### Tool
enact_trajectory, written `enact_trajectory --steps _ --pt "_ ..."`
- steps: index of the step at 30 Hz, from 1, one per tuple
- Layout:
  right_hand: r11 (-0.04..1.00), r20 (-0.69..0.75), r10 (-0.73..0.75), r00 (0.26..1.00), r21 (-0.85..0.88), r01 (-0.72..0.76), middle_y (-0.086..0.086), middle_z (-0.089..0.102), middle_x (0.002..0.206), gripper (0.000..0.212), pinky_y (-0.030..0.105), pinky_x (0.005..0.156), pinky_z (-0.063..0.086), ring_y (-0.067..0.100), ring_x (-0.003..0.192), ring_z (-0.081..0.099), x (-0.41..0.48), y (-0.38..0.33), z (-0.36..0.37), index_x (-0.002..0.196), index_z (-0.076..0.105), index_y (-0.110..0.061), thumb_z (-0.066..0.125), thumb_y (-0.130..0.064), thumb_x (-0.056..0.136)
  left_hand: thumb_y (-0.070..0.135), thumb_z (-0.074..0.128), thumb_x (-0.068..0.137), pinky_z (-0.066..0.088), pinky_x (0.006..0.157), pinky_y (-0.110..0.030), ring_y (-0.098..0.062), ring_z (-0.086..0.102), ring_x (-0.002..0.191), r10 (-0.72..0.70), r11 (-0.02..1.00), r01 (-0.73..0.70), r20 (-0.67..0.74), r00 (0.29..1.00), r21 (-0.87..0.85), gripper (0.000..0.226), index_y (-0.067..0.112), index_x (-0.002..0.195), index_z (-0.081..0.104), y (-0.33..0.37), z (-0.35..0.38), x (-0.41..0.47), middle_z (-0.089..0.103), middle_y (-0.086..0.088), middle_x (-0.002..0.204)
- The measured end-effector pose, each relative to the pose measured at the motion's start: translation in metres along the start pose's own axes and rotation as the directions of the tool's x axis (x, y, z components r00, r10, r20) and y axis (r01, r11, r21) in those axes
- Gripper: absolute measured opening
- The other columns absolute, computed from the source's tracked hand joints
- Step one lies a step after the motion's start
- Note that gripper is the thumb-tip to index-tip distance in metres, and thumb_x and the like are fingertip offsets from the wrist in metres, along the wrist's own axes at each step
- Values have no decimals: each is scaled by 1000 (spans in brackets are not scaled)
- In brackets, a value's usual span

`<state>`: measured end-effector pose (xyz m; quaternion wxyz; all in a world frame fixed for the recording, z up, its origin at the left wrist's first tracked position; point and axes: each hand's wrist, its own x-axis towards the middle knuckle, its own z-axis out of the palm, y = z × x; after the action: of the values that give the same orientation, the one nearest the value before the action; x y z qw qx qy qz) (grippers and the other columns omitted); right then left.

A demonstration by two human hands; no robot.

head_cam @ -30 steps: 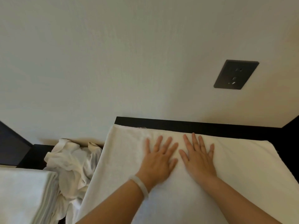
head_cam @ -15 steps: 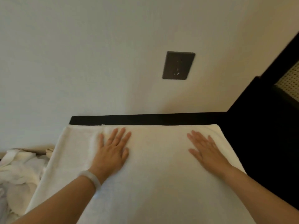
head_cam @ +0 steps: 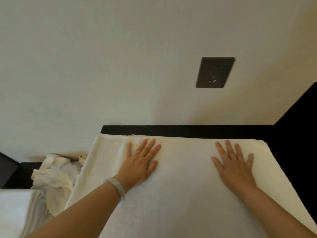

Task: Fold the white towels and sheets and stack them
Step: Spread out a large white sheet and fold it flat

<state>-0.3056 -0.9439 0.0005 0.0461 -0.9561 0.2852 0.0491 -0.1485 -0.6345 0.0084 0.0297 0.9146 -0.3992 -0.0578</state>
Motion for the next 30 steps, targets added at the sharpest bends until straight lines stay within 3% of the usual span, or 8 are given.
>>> enact_trajectory --steps 2,4,10,13,16,19,23,30 --pt "999 -5 24 1000 -27 -25 -10 -18 164 76 60 117 -8 21 151 -16 8 6 -4 151 -15 -49 -16 -72 78 64 -6 91 -9 117 -59 -9 -18 149 -38 999 38 2 999 9 60 49 148 -20 -28 -4 -2 -20 20 160" --pt "999 9 27 1000 -44 -26 -10 -20 163 76 62 116 -8 22 151 -16 11 4 -4 150 -17 -50 -17 -72 77 65 -7 89 -1 116 -62 -9 -13 150 -202 979 203 -27 979 32 62 48 148 -18 -67 -6 -7 -16 17 161" --pt "999 52 24 998 -26 -23 -10 -22 163 74 59 116 -12 21 150 -19 13 5 -9 150 -17 -49 -14 -72 80 60 9 98 10 115 -66 -33 4 151 -669 733 668 46 742 -131 63 39 156 -3 -118 -19 -26 -2 -1 166" --pt "1000 109 -6 994 21 4 -10 -22 163 67 56 118 -15 18 150 -21 17 7 -18 152 -13 -46 0 -69 91 60 -1 97 9 116 -64 -31 2 152 -559 829 559 -66 827 -17 67 31 156 -5 -72 -18 -37 -3 -5 165" --pt "992 71 21 997 126 -30 -11 -14 164 63 54 119 -13 13 150 -19 0 19 -26 155 -5 -42 12 -62 97 68 -17 81 -3 116 -61 -22 -16 150 -423 906 422 -12 906 -44 76 39 151 -20 -30 -2 -58 -18 5 163" --pt "987 20 158 987 24 -159 -11 -16 164 67 58 117 -8 19 150 -19 -38 40 -18 151 -12 -49 2 -71 89 72 -23 72 -6 116 -62 -24 -23 148 -429 901 430 23 903 -60 80 41 145 -30 -24 3 -69 -27 9 159" --pt "984 74 178 981 -35 -176 -11 -26 161 72 55 119 -11 18 149 -24 -57 53 -11 148 -26 -44 -9 -70 84 74 -38 61 -4 115 -65 -26 -24 148 -413 910 414 55 909 -4 87 41 141 -37 -24 -1 -67 -37 10 151" --pt "975 133 222 966 1 -224 -5 -21 163 61 52 120 -11 17 150 -20 -2 58 -28 155 -16 -32 9 -53 103 77 -12 78 3 114 -67 -25 -16 150 -429 901 433 79 900 -36 72 45 139 -34 -41 -2 -34 -22 9 162"
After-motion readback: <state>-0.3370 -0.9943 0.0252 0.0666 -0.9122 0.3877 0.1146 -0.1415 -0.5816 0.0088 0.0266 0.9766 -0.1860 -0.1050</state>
